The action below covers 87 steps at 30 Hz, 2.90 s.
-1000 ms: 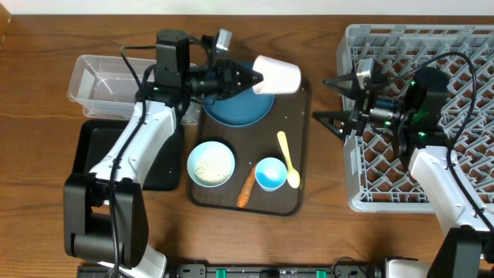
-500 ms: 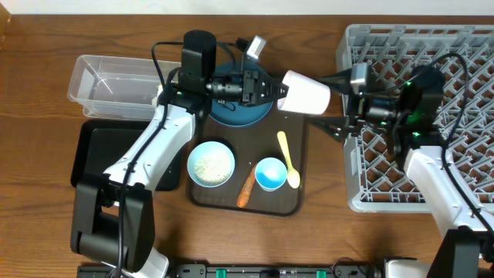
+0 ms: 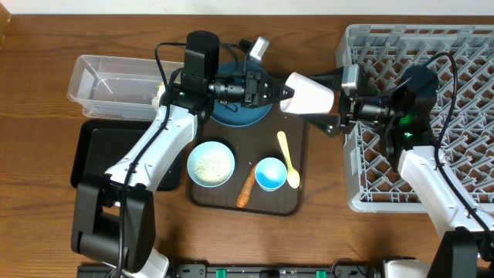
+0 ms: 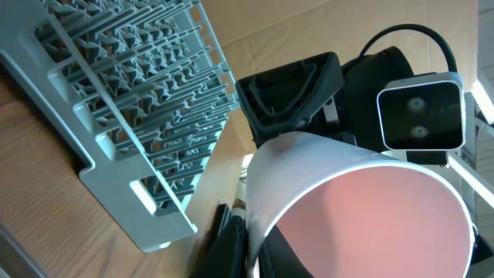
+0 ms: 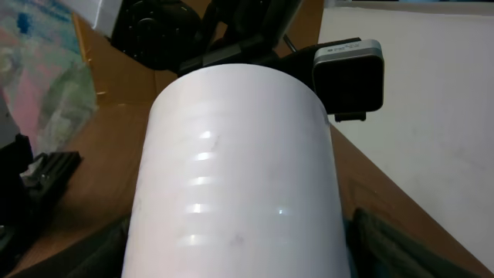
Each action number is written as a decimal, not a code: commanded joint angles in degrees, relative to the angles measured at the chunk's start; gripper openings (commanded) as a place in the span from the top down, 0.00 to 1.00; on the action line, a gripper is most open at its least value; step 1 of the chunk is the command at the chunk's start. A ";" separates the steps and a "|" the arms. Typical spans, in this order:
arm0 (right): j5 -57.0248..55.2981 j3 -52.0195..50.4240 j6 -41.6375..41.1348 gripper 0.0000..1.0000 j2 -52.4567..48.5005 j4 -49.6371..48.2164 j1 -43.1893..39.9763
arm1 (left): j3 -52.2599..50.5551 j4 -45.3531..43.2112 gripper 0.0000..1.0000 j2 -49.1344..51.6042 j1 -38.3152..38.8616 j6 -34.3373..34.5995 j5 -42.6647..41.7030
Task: Sort waste into correct bins and load items into the dishwasher rack
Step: 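Grasp pink cup with right gripper and release left gripper, then carry pink cup with right gripper and place it in dish rack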
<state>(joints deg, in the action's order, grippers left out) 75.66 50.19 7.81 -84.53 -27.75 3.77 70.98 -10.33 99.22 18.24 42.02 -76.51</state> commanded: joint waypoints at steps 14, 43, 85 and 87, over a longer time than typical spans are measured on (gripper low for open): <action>-0.39 0.92 0.39 0.36 -0.48 -0.13 0.46 | 0.98 -0.33 0.91 0.72 0.11 0.09 -0.15; -33.22 1.20 -8.09 0.74 0.57 15.63 -3.50 | 0.98 30.77 0.79 0.44 -5.99 -23.50 35.58; -73.70 16.39 -15.52 0.99 0.15 65.59 -46.82 | 0.98 44.96 0.78 -12.74 -9.97 -28.92 62.66; -73.75 16.39 -15.52 0.99 -1.27 65.75 -47.06 | 0.98 45.03 0.78 -12.74 -9.97 -28.92 62.66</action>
<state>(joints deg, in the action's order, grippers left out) 1.52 65.84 -6.57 -84.51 37.91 -42.35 71.33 34.52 86.59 8.36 13.63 -14.61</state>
